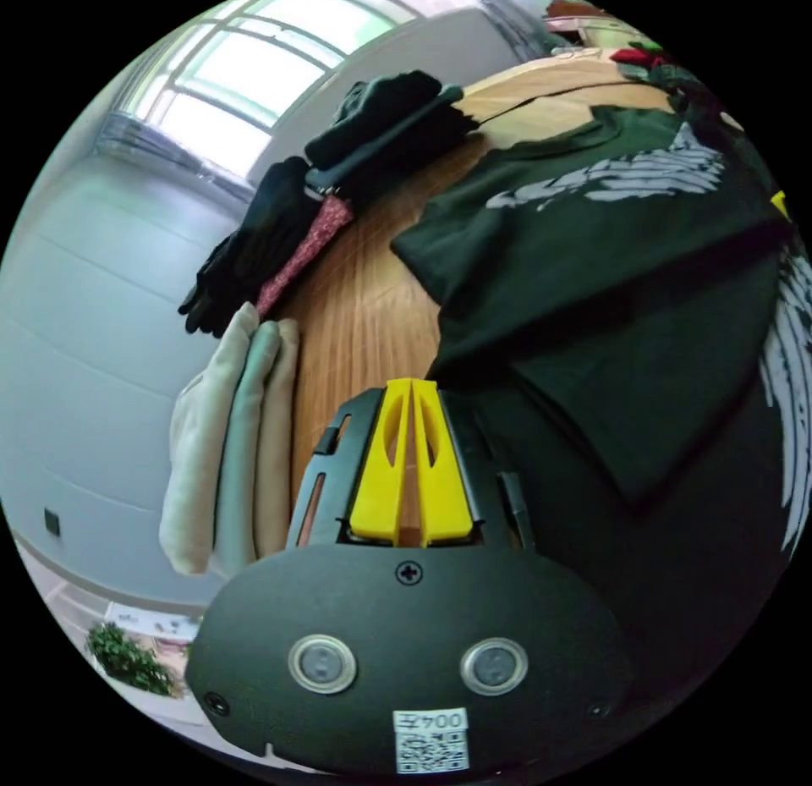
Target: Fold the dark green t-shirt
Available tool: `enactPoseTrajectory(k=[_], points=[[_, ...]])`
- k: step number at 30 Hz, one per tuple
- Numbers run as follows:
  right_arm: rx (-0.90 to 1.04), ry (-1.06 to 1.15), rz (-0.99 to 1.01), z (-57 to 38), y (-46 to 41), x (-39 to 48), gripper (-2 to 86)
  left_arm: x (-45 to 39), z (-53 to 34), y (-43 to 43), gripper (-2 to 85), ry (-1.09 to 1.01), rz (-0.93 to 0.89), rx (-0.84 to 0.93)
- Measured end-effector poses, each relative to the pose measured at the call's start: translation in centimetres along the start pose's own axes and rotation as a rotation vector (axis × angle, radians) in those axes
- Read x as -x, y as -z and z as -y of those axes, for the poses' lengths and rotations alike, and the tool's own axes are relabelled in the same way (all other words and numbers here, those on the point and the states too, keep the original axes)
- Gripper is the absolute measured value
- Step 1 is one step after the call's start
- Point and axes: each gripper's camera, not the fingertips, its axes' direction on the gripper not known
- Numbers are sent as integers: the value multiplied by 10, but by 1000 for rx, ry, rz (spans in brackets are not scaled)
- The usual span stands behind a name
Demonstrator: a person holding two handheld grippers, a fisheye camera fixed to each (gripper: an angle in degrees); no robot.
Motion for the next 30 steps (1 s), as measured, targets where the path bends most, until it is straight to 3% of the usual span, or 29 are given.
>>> enactPoseTrajectory(k=[3, 9, 11, 18, 21, 26, 30], points=[[-3, -3, 8, -2, -6, -1, 70, 28, -4, -19, 9, 104, 34, 107], [-3, 5, -17, -5, -16, 2, 69, 141, 11, 3, 38, 441, -427, -130], [-4, 7, -24, -6, -19, 3, 69, 167, 47, -24, 86, 479, -645, -57], [-6, 6, -22, -9, -28, -1, 68, 188, 112, -102, 132, 614, -1021, 98], [-7, 4, -16, -10, -31, -4, 68, 169, 134, -111, 76, 481, -1007, 171], [-6, 19, -46, -11, -37, -4, 67, 149, 152, -68, 38, 353, -611, 39], [-7, 21, -51, -13, -41, -9, 67, 129, 159, -47, 48, 273, -490, 76]])
